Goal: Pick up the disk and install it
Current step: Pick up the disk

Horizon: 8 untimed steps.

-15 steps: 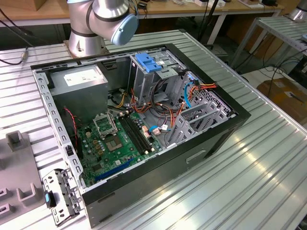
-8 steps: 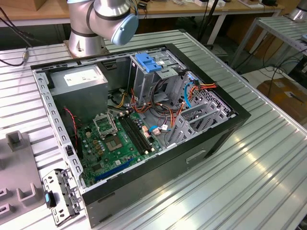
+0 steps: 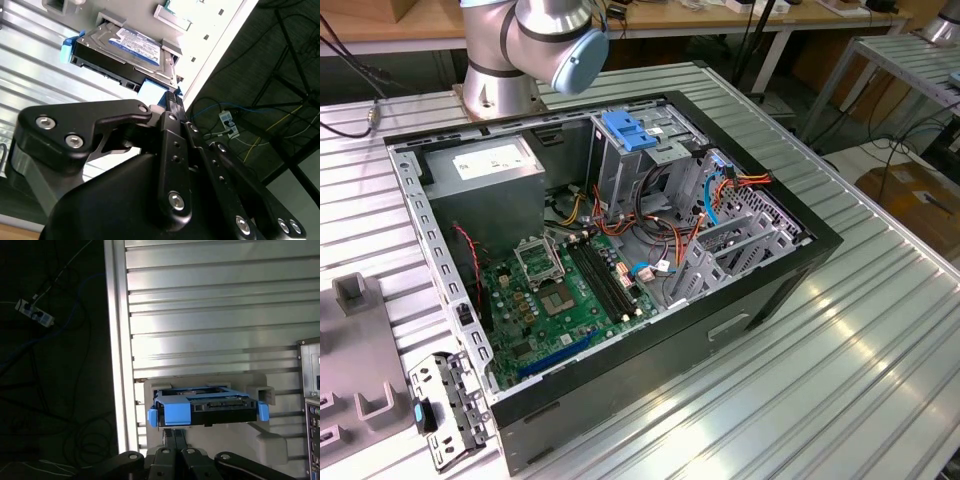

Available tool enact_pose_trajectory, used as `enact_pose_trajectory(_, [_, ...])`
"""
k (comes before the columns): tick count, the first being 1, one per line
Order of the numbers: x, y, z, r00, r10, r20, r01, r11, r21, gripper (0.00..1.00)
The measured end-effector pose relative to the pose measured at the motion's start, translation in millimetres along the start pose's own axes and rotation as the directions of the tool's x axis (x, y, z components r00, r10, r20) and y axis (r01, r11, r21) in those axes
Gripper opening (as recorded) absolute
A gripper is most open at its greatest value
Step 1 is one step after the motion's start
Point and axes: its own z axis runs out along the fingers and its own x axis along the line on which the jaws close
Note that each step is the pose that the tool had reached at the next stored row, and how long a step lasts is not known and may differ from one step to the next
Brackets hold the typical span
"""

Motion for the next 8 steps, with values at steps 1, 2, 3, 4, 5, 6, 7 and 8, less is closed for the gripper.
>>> enact_pose_trajectory(1, [0.0, 0.0, 0.0, 1.0000, 0.000, 0.0000, 0.000, 1.0000, 0.0000, 0.11])
enact_pose_trajectory(2, [-0.1, 0.0, 0.0, 1.0000, 0.000, 0.0000, 0.000, 1.0000, 0.0000, 0.11])
enact_pose_trajectory(3, [-0.1, 0.0, 0.0, 1.0000, 0.000, 0.0000, 0.000, 1.0000, 0.0000, 0.11])
enact_pose_trajectory(4, [-0.1, 0.0, 0.0, 1.0000, 0.000, 0.0000, 0.000, 1.0000, 0.0000, 0.11])
enact_pose_trajectory(5, [-0.1, 0.0, 0.0, 1.0000, 0.000, 0.0000, 0.000, 1.0000, 0.0000, 0.11])
enact_pose_trajectory(6, [-0.1, 0.0, 0.0, 1.0000, 0.000, 0.0000, 0.000, 1.0000, 0.0000, 0.11])
enact_pose_trajectory(7, [-0.2, 0.0, 0.0, 1.0000, 0.000, 0.0000, 0.000, 1.0000, 0.0000, 0.11])
enact_pose_trajectory(8, [-0.2, 0.0, 0.0, 1.0000, 0.000, 0.0000, 0.000, 1.0000, 0.0000, 0.11])
